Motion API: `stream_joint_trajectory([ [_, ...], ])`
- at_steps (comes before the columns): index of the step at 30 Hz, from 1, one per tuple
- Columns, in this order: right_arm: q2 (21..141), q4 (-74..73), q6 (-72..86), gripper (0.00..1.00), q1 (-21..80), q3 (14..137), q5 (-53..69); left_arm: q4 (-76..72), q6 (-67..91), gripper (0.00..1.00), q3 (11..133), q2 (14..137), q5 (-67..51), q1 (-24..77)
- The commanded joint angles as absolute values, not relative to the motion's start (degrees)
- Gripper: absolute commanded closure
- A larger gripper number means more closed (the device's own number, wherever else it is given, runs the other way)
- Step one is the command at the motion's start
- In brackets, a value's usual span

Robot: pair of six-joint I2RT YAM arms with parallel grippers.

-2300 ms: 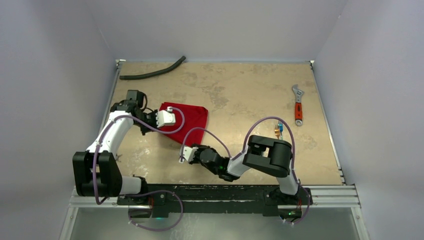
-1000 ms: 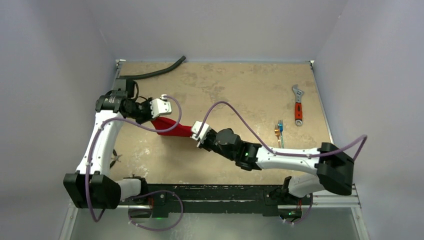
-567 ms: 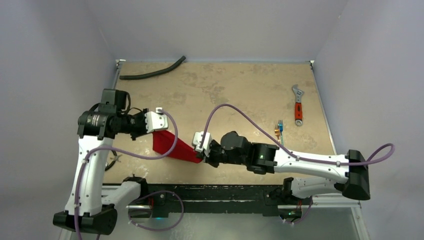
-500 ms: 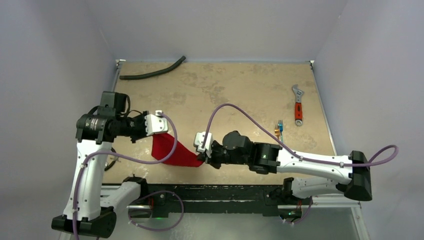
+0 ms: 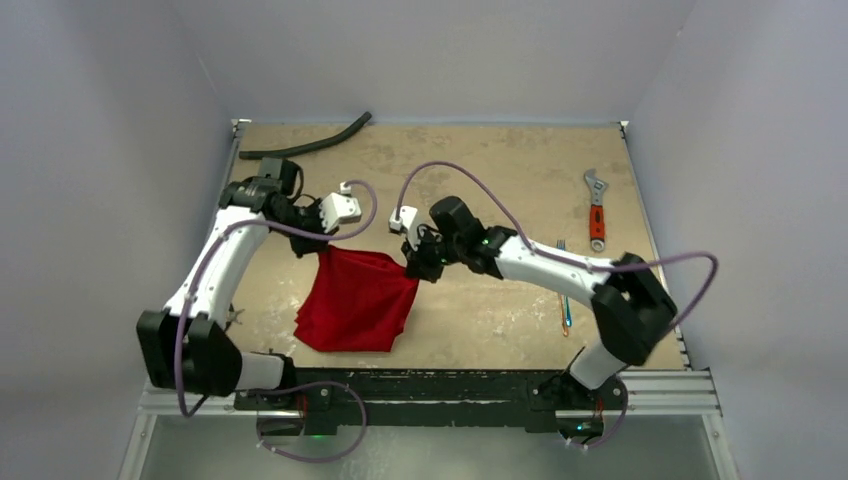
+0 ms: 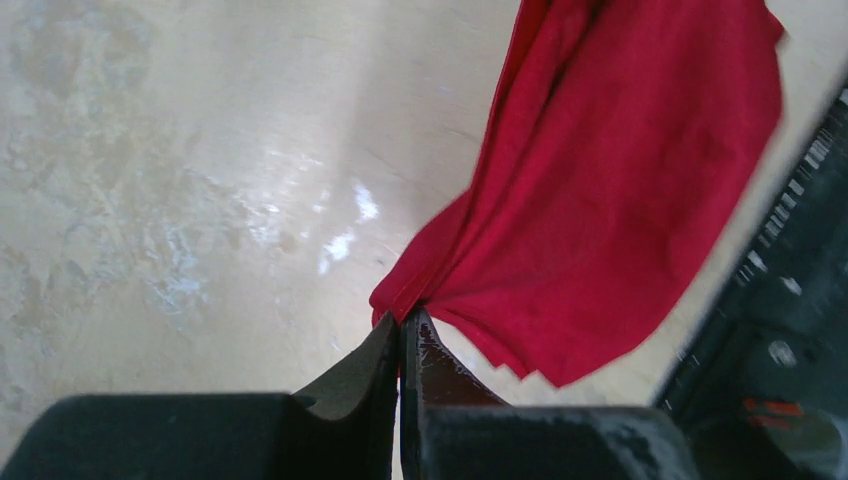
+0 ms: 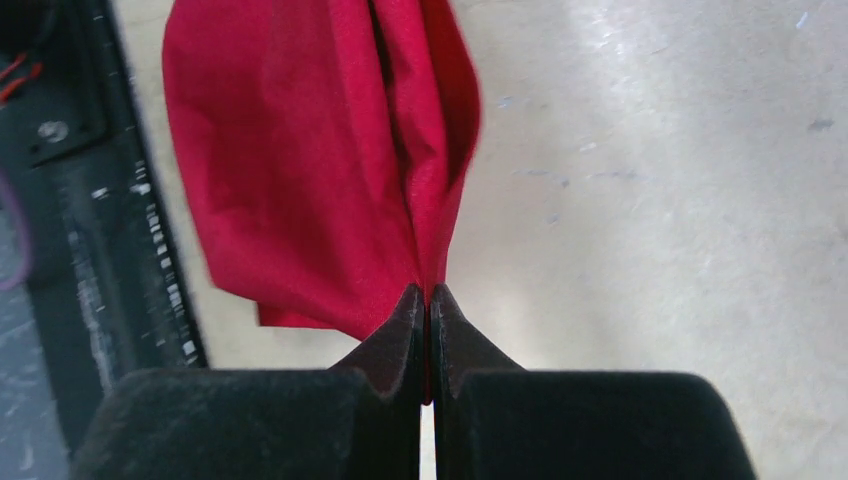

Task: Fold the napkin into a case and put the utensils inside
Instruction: Turn over the upper triangle folded napkin at the center of the board.

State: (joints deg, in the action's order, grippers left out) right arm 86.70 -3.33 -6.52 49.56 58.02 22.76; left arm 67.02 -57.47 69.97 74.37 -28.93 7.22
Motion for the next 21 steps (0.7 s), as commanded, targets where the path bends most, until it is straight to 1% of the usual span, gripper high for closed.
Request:
stream_joint_trajectory([
  [1,95.8,-4.2,-12.4,1.0,44.1,67.9,32.3,48.3,-44.0,1.0,72.0,82.4,-23.7,7.6],
  [5,100.7,-3.3,-12.9,1.0,41.1,71.9,32.4,40.9,-38.3,1.0,74.0,89.8,-18.3,8.7],
  [8,103.9,-5.7,-14.9,1.0,38.3,75.8,33.2,39.5,-36.2,1.0,76.3,95.6,-16.1,9.9],
  [10,103.7,-5.6,-15.1,1.0,37.8,76.6,33.6,39.4,-35.0,1.0,77.8,96.9,-15.7,10.1],
  [13,101.8,-7.0,-15.6,1.0,37.8,77.3,32.9,39.7,-34.6,1.0,80.5,96.0,-15.9,10.3],
  [17,97.5,-8.7,-16.3,1.0,37.8,77.5,31.5,46.1,-33.9,1.0,89.4,94.8,-16.0,11.1],
  [21,91.3,-8.7,-15.4,1.0,38.0,75.7,28.9,50.0,-34.1,1.0,93.1,89.7,-16.4,11.7],
])
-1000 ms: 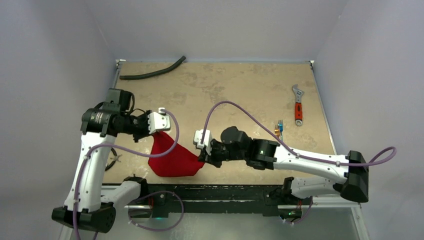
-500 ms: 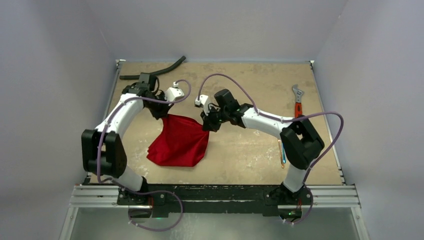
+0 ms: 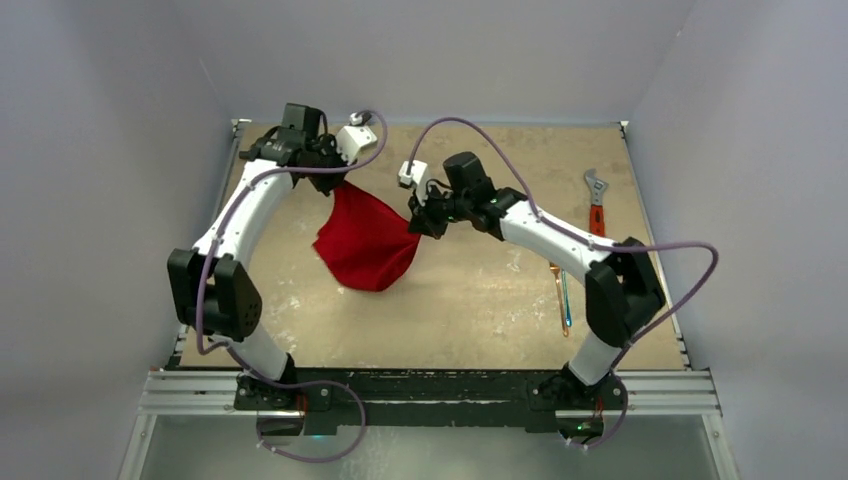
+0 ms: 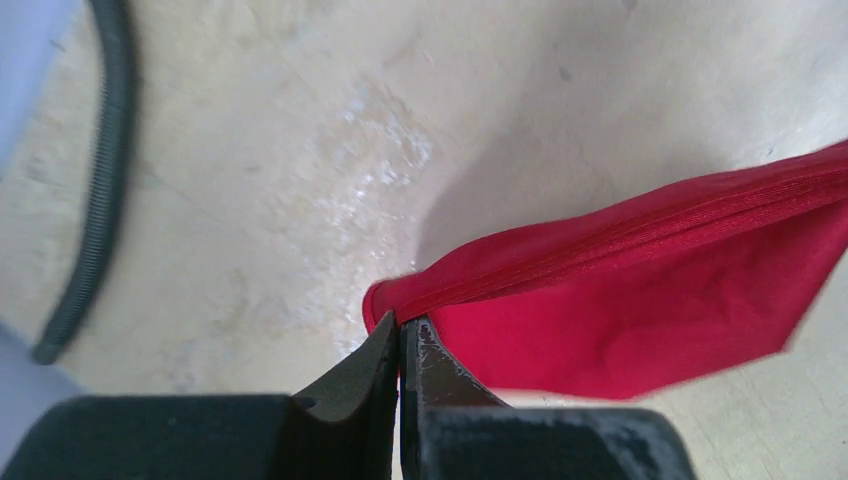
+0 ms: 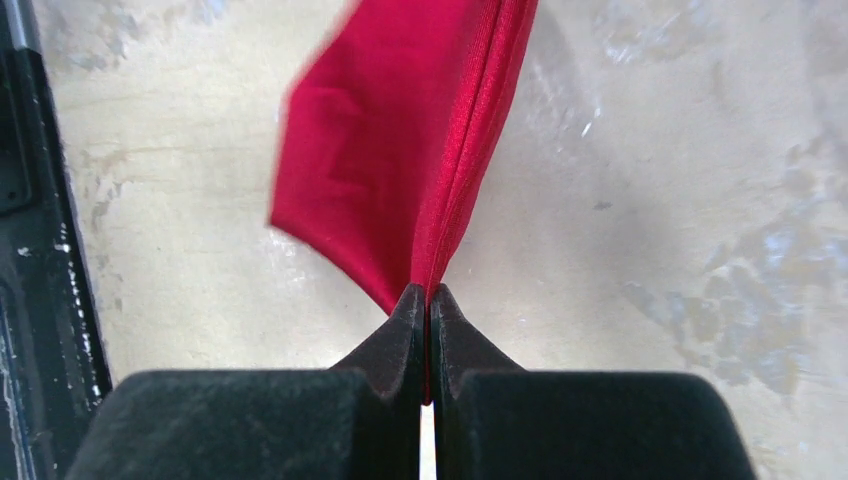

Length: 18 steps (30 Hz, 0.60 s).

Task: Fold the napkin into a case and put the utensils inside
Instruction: Turn over the upper triangle folded napkin at the center of the board.

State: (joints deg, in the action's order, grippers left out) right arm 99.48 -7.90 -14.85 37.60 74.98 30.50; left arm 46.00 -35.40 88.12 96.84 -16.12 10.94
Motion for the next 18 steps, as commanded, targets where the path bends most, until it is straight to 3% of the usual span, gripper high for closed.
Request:
stream_joint_trajectory([
  [1,89.6,-8.6,-15.1,1.0,38.1,75.1,28.6,51.1,-34.5,1.0,93.7,88.4,-16.5,11.8],
  [9,79.1,-12.5,-14.0,1.0,39.8,74.3,25.5,62.0,-35.9,1.0,95.7,78.9,-18.5,12.5],
  [18,73.9,-21.0,-9.9,1.0,51.8,68.9,22.5,75.0,-38.4,1.0,91.4,71.3,-27.7,12.9],
])
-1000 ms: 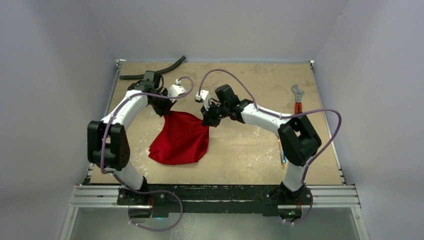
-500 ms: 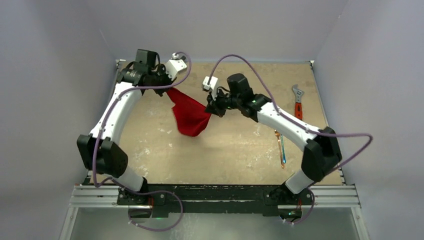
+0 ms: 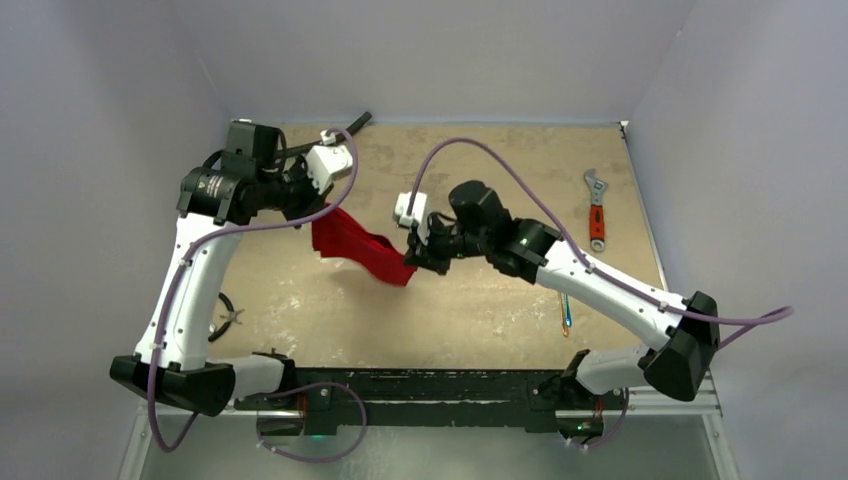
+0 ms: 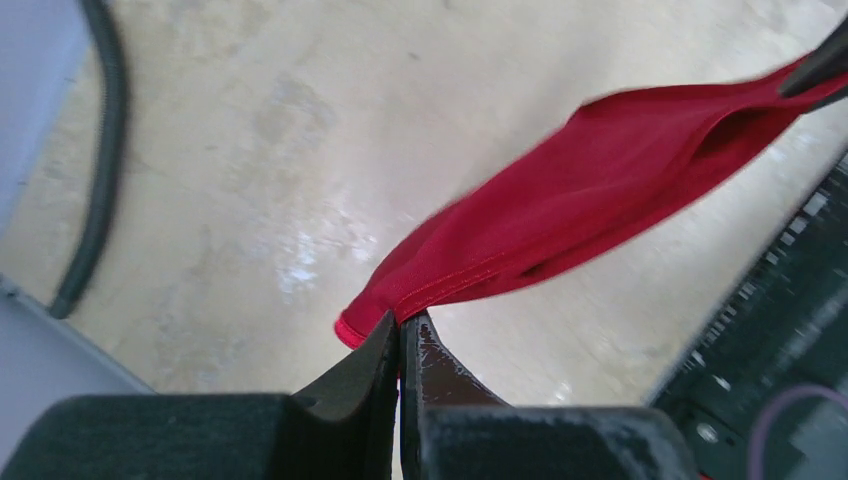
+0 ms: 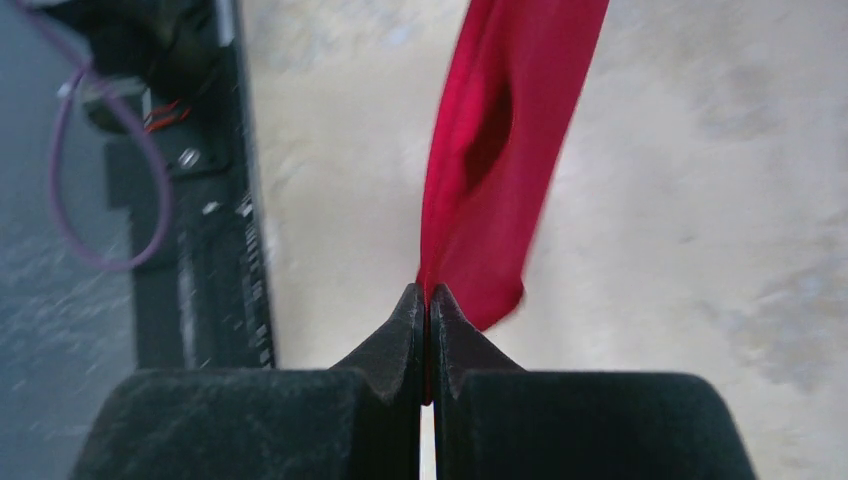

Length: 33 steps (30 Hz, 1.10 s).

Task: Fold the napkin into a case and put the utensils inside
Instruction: Turn over the upper triangle folded napkin at the center of the board.

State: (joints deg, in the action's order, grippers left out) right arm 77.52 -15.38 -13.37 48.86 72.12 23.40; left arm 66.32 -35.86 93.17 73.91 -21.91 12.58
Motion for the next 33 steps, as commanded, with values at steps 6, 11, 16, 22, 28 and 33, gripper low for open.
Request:
stream_joint_trajectory([
  [6,67.7,-18.6,-4.9,1.0,51.8,62.6,25.3,81.4,-43.0,1.0,84.8,69.6,-30.1,12.9],
  [11,79.4,-13.6,-7.7,1.0,42.3,64.3,28.5,67.7,-38.5,1.0,78.2,78.7,-25.1,12.9],
  [16,97.3,-11.7,-13.1,1.0,36.2,70.7,27.8,49.3,-29.2,1.0,79.4,95.4,-17.9,13.5],
  [22,114.7,-10.1,-14.5,1.0,30.6,83.9,27.8,39.8,-21.6,1.0,90.5,111.4,-9.7,13.5],
  [28,125.6,-15.4,-16.7,0.87,27.2,98.2,28.2,38.5,-19.5,0.45,97.4,118.1,-6.0,13.5],
  [33,126.6,-14.0,-15.9,0.03,27.0,99.4,24.6,38.5,-19.5,0.16,101.6,116.4,-4.4,13.3],
])
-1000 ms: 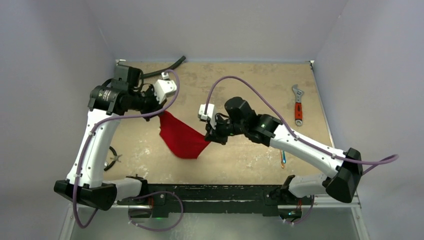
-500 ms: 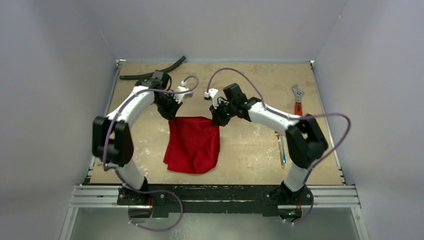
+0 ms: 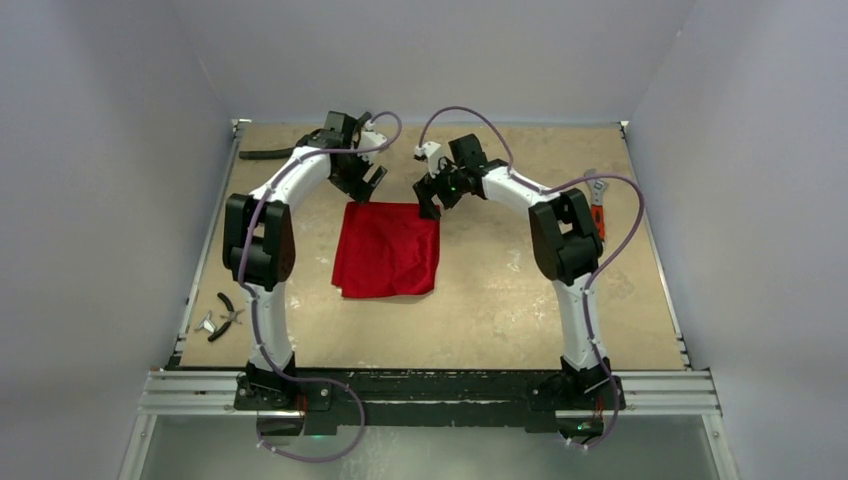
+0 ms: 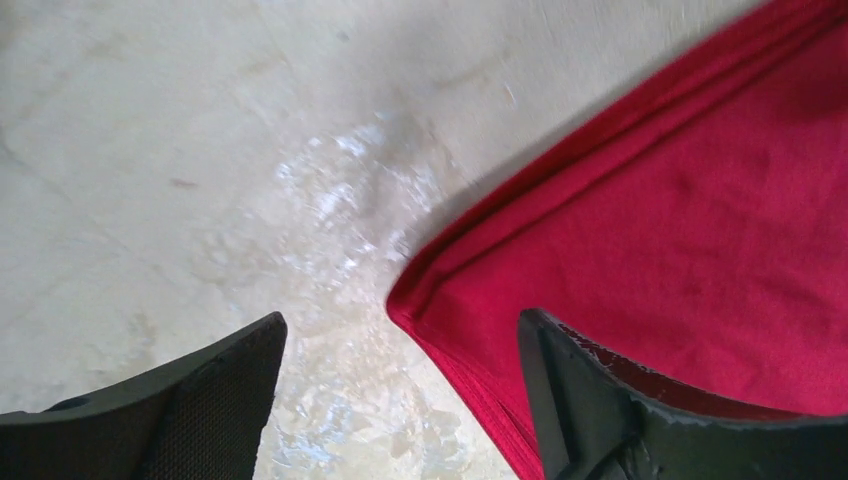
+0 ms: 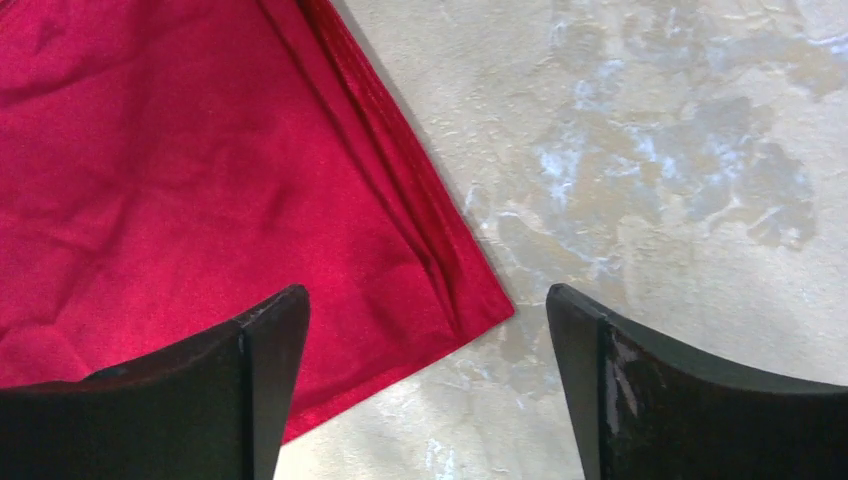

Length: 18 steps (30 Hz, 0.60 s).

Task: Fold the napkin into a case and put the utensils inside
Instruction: Turn over the upper triangle folded napkin at the center of the board.

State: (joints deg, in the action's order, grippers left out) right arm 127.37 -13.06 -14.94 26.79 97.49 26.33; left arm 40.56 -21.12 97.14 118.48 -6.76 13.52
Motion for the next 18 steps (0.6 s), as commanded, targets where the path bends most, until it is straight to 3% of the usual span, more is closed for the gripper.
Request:
stream_joint_trajectory([
  [1,126.3,-13.6,-15.2,0.01,27.0,99.7,22.8,39.1,-19.5,0.14,102.3,115.8,-4.8,13.3],
  [3,124.3,-10.4,-12.5,0.01,26.9,98.4,20.3,40.7,-20.2,0.15,102.6,113.9,-6.5,13.3],
  [10,111.5,2.5,-1.6,0.01,26.9,84.2,18.9,41.1,-21.8,0.42,93.8,109.6,-12.2,13.1],
  [12,108.9,5.2,0.8,0.07,26.9,80.0,20.0,41.5,-22.7,0.47,92.5,110.7,-13.6,13.1],
  [13,107.9,5.7,1.7,0.14,26.9,78.4,20.9,41.8,-22.9,0.48,92.6,111.5,-14.5,13.1],
  [17,104.4,10.0,6.5,0.68,26.9,69.7,23.5,42.4,-22.4,0.51,98.1,115.4,-18.5,13.8],
  [18,104.3,11.2,7.5,0.75,26.8,68.1,25.0,42.5,-21.6,0.51,100.2,116.7,-19.5,14.1],
])
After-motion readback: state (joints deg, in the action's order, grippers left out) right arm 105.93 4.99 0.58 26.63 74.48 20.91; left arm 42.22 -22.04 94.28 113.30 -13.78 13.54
